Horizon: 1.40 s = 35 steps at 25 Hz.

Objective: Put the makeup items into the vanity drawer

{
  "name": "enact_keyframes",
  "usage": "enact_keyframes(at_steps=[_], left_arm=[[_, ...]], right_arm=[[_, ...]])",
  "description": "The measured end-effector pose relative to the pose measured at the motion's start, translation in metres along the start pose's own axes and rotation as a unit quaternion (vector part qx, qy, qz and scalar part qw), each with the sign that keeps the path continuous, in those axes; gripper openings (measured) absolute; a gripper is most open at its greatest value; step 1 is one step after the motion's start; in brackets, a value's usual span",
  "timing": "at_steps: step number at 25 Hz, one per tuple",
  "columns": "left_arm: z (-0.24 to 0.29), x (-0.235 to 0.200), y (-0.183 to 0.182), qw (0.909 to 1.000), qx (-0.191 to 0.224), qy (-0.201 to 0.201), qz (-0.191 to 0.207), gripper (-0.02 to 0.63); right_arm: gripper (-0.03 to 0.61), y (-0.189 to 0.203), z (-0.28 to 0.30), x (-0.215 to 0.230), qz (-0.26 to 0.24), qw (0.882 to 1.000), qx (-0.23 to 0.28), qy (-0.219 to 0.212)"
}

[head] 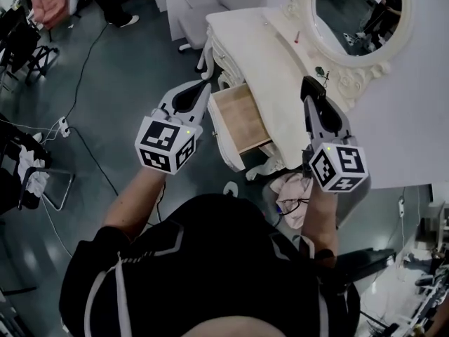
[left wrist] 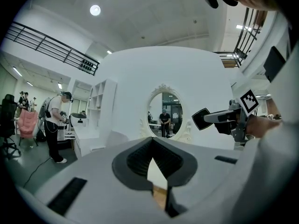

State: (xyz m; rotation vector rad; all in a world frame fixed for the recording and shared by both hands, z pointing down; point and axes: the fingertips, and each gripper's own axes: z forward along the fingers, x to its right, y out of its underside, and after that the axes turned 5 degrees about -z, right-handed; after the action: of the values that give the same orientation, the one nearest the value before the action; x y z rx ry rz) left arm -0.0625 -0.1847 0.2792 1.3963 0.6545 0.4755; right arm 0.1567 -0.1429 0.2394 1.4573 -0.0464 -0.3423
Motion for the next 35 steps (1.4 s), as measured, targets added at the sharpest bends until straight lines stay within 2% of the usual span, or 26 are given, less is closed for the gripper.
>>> enact_keyframes(at_steps=[9,16,20,26,30,35], left_arm=[[0.061,0.022,0.003,0.9998,-0.011,-0.002,0.015,0.003],[0.101,0.019,0.007,0.9993,-0.024,-0.02,0.021,0.003],[0.11,0.0,0.018,0.9987,-0.044,-0.021,0.015,0.003],[0.145,-0.049,0.038,0.9982,-0.058,-0.007,0.009,0.003],[0.162,-0.072,0.059,0.9963,-0.081,0.025,0.016,0.003],[0.174,-0.095,0.089,0.9922,-0.112,0.054,0.005,0.003]], right_arm=[[0.1,0.009,0.032,0.052,0.01,1.0,0.01,-0.023],[0.1,0.014,0.058,0.08,0.009,0.999,0.012,-0.041],[0.1,0.034,0.08,0.071,0.02,0.999,-0.014,-0.045],[0.1,0.054,0.13,0.06,0.017,0.998,-0.05,-0.024],[0.1,0.082,0.162,0.047,0.025,0.996,-0.084,-0.011],[0.1,0.126,0.192,0.029,0.034,0.991,-0.132,-0.007]])
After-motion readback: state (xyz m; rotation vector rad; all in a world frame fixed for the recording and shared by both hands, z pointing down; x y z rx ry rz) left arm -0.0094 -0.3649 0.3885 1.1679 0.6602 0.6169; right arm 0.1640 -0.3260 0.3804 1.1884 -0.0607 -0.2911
